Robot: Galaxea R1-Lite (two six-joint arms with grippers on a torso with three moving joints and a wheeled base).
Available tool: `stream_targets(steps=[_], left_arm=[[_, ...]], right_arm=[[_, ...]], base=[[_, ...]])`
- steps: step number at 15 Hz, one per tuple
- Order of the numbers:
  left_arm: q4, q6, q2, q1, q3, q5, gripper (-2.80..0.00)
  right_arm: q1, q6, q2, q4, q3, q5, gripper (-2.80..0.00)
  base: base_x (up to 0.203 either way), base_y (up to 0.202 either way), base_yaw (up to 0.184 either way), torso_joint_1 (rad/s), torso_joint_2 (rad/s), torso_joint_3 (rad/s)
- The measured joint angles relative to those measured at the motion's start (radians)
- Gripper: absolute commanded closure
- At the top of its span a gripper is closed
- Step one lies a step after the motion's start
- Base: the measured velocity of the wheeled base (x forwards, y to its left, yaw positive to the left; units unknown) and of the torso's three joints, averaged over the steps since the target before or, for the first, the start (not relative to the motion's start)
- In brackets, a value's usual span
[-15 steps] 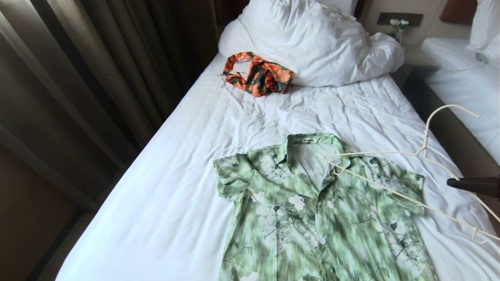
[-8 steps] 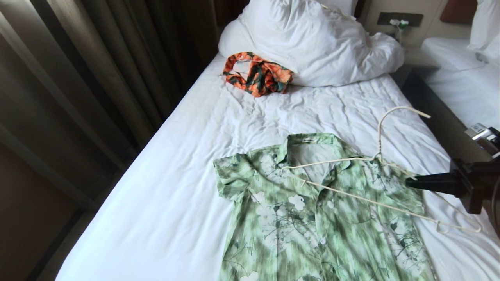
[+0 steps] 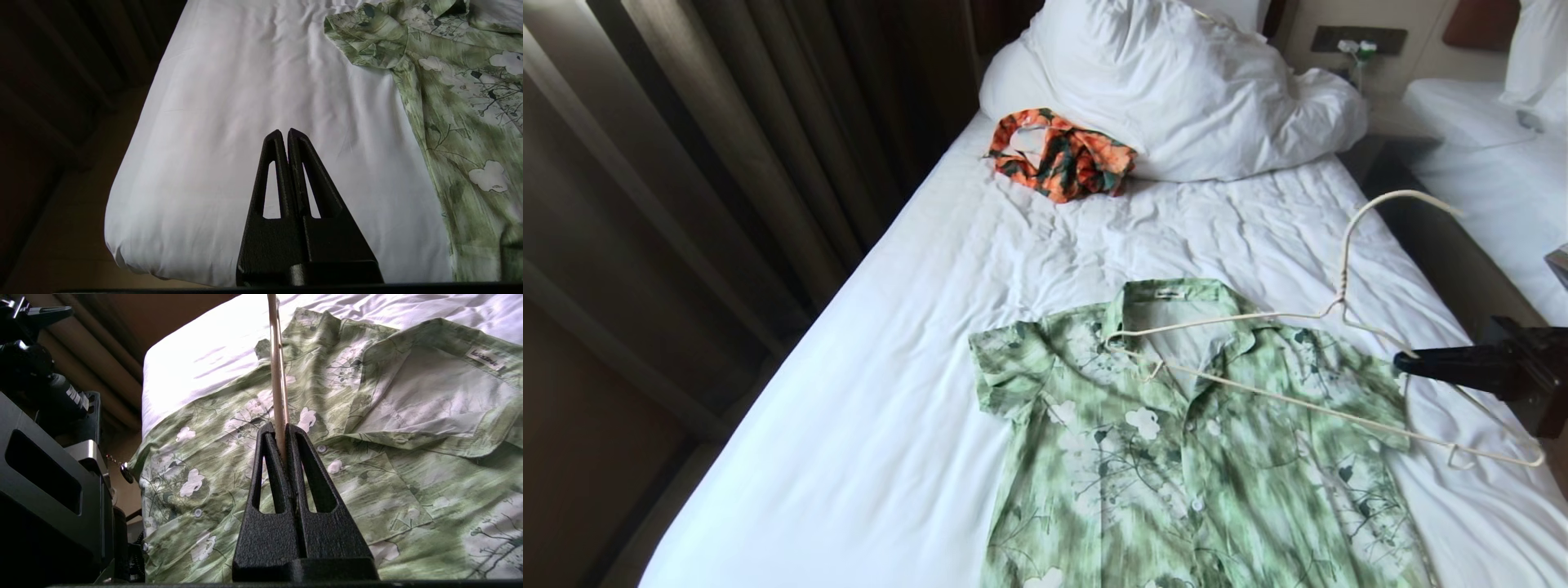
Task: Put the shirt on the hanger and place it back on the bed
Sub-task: Lift the shirt and hanger
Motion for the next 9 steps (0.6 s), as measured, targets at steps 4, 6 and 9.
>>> stream_targets(steps=[4,6,9], left_arm=[[0.048,0.001,0.028,-0.006,-0.109,-0.066,0.00],[0.075,0.000,0.096,-0.009,-0.166,-0.150,0.00],[0.069,0.001,0.262,-0.011,-0.223,-0.296,0.00]], right_arm=[[-0.096,0.000,-0.001,-0.002,0.009,0.074,0.00],[-0.137,0.000,-0.002,-0.003,0.013,0.100,0.00],[-0.179,0.000,-0.003,-0.002,0.016,0.106,0.00]], base=[[0.000,0.000,0.000,0.000,0.00,0.000],[0.000,0.000,0.000,0.000,0.00,0.000],[0.000,0.000,0.000,0.000,0.00,0.000]])
